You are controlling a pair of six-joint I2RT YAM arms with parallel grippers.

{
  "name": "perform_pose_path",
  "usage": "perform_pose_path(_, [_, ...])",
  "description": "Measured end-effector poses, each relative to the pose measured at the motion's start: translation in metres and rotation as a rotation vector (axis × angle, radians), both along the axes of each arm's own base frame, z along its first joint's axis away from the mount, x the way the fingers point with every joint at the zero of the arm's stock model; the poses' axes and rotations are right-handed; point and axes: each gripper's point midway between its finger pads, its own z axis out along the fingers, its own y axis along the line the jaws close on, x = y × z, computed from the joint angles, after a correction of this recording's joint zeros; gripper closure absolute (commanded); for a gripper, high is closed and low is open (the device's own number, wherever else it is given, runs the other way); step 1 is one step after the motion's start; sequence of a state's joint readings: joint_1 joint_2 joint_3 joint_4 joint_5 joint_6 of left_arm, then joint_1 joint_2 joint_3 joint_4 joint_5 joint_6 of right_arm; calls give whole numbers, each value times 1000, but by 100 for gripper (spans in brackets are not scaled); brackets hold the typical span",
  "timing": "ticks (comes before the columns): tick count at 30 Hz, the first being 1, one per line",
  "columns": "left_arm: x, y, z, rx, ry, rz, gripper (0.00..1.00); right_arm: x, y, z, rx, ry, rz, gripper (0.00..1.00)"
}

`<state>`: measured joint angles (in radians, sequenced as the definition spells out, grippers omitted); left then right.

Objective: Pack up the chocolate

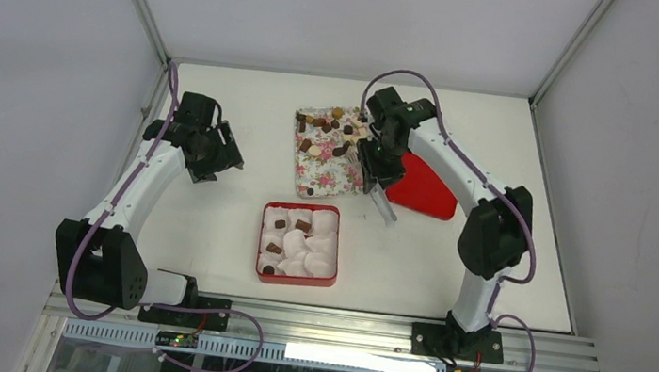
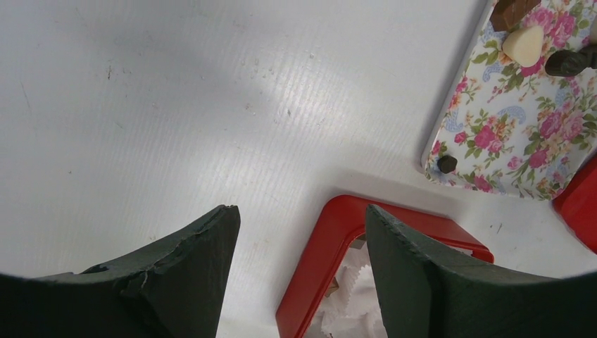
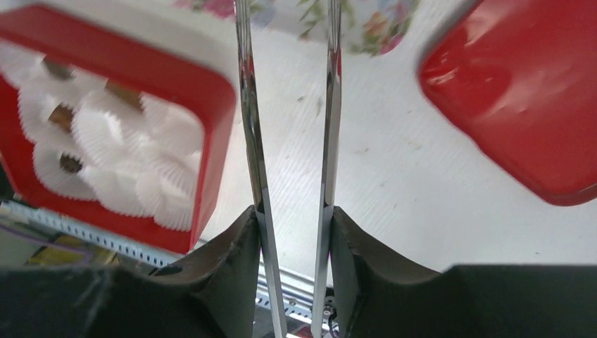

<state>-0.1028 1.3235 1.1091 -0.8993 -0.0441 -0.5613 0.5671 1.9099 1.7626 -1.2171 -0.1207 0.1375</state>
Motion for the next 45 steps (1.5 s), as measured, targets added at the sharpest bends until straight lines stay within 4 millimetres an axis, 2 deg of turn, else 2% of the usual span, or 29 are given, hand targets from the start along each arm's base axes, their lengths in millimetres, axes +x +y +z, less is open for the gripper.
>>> perform_pose_path(4, [1, 1, 1, 4, -3, 2, 32, -37, 15, 19, 47, -6, 83, 89])
perform_pose_path(7, [1, 1, 2, 6, -6, 4, 32, -75, 33, 26, 70, 15, 189, 89])
perform_pose_path(11, [1, 1, 2, 6, -4, 4, 32, -126, 55, 25, 80, 72, 335, 88])
perform_pose_path(16, [1, 1, 2, 6, -3, 4, 32, -161, 65, 16, 74, 136, 424, 85])
perform_pose_path(20, [0, 1, 2, 6, -1, 4, 32, -171, 71, 10, 61, 159, 457, 82])
perform_pose_path(28, [0, 1, 1, 6, 0, 4, 32, -179, 75, -13, 10, 225, 483, 76])
perform_pose_path(31, [0, 1, 1, 6, 0, 4, 32, -182, 76, -19, -4, 242, 498, 71])
perform_pose_path(37, [0, 1, 1, 6, 0, 4, 32, -183, 75, -22, -13, 251, 511, 58])
perform_pose_path(45, [0, 1, 1, 5, 0, 4, 32, -182, 76, -20, -11, 248, 514, 56])
